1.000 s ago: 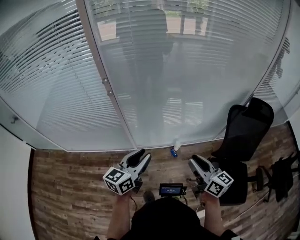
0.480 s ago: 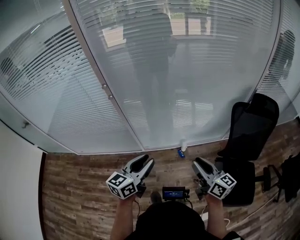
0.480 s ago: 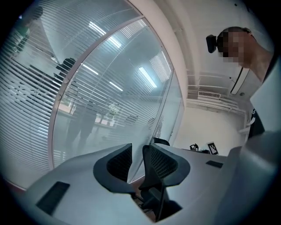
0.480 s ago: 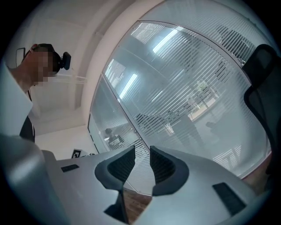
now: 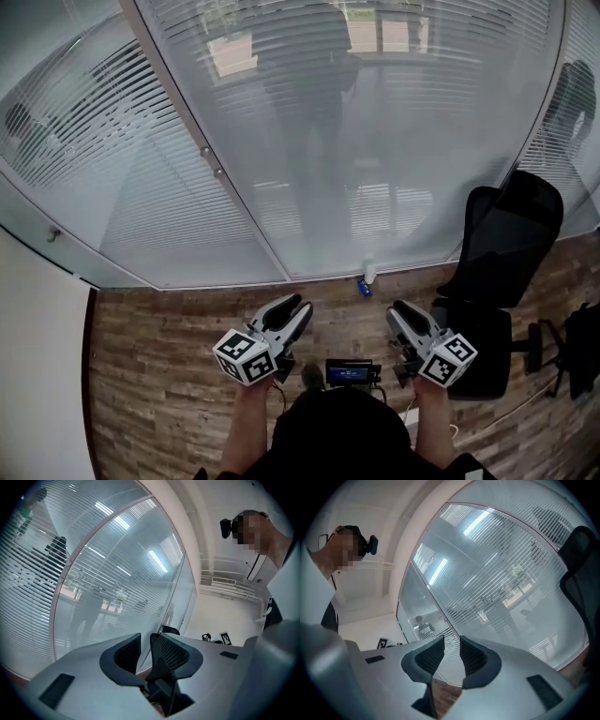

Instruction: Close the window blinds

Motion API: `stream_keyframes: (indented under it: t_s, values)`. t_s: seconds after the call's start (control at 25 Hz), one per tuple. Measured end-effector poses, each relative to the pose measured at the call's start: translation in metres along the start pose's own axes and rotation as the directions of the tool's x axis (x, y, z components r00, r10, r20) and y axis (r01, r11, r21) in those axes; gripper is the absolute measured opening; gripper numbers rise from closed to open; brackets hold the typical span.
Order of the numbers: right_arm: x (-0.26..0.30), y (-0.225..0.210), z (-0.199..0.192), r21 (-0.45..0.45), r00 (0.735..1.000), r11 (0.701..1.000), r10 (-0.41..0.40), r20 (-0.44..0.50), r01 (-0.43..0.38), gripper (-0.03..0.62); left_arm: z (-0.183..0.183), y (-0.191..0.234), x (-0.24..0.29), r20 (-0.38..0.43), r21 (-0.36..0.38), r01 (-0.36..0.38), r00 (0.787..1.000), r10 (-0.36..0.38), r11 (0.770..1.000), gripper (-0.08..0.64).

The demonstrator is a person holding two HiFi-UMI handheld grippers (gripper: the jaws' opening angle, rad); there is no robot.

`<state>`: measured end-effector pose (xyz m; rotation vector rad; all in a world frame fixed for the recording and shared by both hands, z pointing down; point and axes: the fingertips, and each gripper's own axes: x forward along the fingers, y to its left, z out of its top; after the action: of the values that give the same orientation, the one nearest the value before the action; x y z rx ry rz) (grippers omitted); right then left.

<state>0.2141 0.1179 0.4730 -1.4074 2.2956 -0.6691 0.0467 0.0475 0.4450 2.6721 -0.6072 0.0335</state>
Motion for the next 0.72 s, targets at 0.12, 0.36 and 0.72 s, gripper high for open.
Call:
stream_keyframes:
  t_s: [0.12, 0.36, 0.72]
  values:
    - [-0.0011, 0.0048, -0.0002, -0.004, 1.0, 1.0, 0.002, -0.002, -0.002, 0.104, 0.001, -0.0009, -0.0032, -0.002, -0.005, 0.001, 1.0, -0.001, 1.0, 0.135]
    - [0.0002, 0.0103, 0.0045, -0.012, 1.0, 1.0, 0.018, 0.002, -0.018, 0.1, 0.007, -0.0031, -0.0058, 0.007, -0.004, -0.01, 1.0, 0.01, 1.0, 0.135]
    - [-0.0006, 0.0103, 0.0073, -0.003, 1.0, 1.0, 0.011, -0.004, -0.011, 0.097, 0.0085, -0.006, 0.001, -0.017, -0.02, -0.008, 1.0, 0.008, 1.0, 0.135]
